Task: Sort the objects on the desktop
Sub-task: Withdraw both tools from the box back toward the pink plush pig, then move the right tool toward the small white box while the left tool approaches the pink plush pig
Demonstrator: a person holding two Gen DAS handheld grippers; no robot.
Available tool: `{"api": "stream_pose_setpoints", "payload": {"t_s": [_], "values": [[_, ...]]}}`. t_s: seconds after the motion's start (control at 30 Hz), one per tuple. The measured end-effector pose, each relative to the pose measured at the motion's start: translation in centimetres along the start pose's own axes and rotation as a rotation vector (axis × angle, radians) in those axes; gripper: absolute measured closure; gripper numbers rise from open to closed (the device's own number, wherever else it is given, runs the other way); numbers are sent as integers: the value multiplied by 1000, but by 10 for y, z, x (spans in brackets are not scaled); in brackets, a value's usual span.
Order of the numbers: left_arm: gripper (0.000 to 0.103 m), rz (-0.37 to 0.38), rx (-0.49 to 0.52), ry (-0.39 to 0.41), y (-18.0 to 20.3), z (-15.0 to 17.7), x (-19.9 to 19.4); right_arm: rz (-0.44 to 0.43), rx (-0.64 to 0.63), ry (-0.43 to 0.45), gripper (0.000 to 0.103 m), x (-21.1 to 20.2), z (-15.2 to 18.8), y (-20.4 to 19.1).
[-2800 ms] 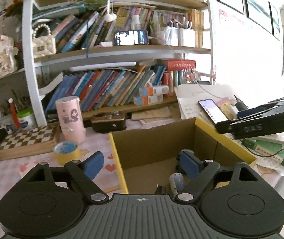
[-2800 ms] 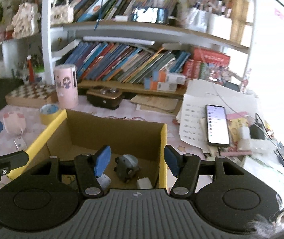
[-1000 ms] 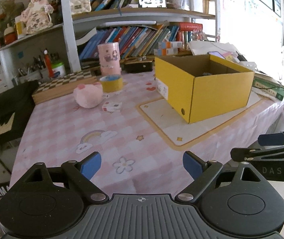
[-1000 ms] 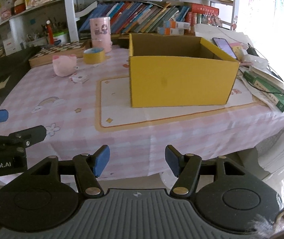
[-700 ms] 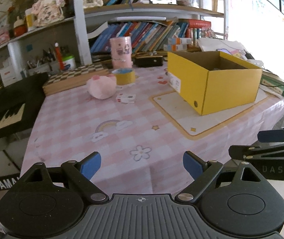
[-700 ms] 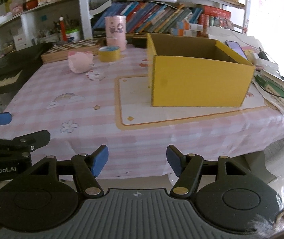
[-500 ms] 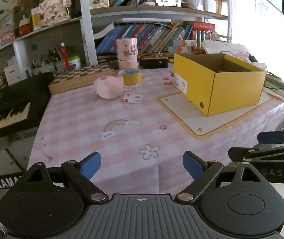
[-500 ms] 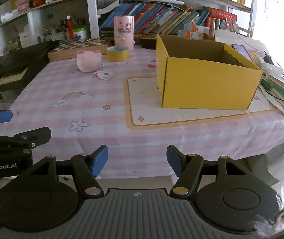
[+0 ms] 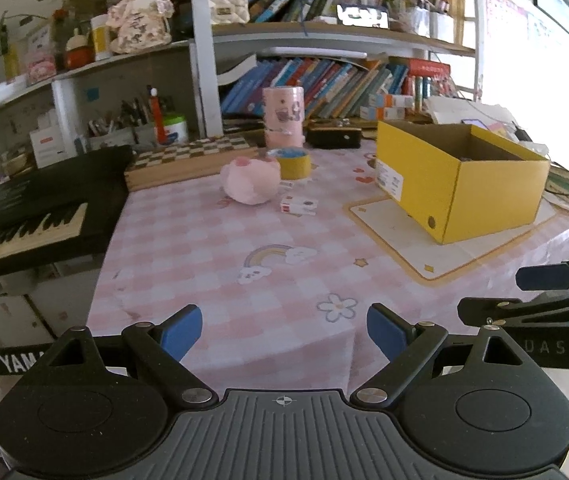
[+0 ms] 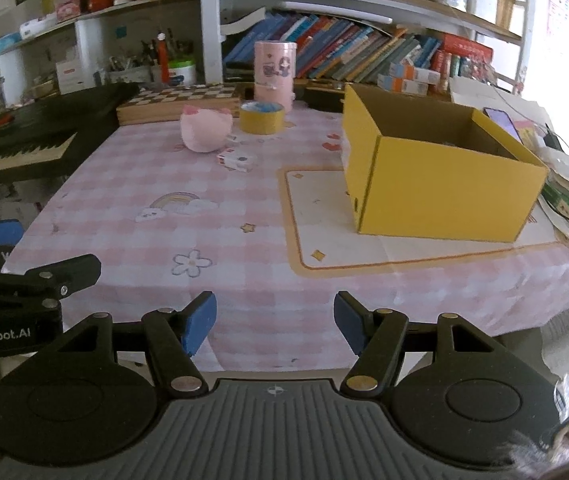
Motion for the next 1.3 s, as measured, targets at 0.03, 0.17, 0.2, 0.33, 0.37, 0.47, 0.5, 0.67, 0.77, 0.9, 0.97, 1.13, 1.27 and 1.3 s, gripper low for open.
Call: {"api": "stream_pose_setpoints", "payload": {"t_s": [0.03, 0.17, 0.2, 0.33, 0.37, 0.47, 0.5, 0.67, 0.77, 0.9, 0.97, 1.13, 1.27, 1.3], "values": [[11, -3, -4, 2, -2, 0, 0, -3, -6, 2, 40, 0, -1, -2], [11, -11, -16, 10, -9, -2, -1, -7, -26, 9, 40, 1, -5, -10], [11, -11, -18, 10, -9, -2, 0, -8, -29, 9, 40, 1, -6, -11], [11, -12, -17, 9, -11, -2, 1, -9, -30, 8, 40, 4, -7, -12], [11, -12, -18, 9, -10, -2, 1, -11, -30, 8, 40, 4, -7, -13], [11, -18, -19, 4, -13, -3, 5, -20, -32, 8, 40, 8, -9, -15], [11, -19, -20, 1, -14, -2, 6, -22, -34, 9, 40, 10, -10, -16], [11, -31, -17, -4, -18, -6, 15, -37, -42, 8, 39, 21, -17, -19], [11, -41, -18, -8, -20, -9, 22, -46, -48, 3, 39, 30, -23, -19], [11, -48, -27, -21, -23, -16, 36, -54, -62, 0, 39, 43, -33, -19], [11, -51, -33, -19, -24, -21, 43, -59, -70, -2, 39, 50, -40, -17], [11, -59, -51, -18, -25, -33, 61, -70, -86, -8, 37, 68, -55, -13], [11, -66, -63, -24, -25, -42, 75, -83, -100, -16, 37, 84, -67, -10], [11, -70, -63, -25, -25, -44, 78, -89, -105, -19, 37, 88, -70, -10]]}}
Point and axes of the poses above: each gripper's, at about its wrist camera, not at the fingertips, and x roughly the way its jaws point, y to its right, z to its underside, the point moved 5 cm from there along x, roughly the way its jaws point, and after that the axes turned 1 degree about z, right-handed, at the moved point
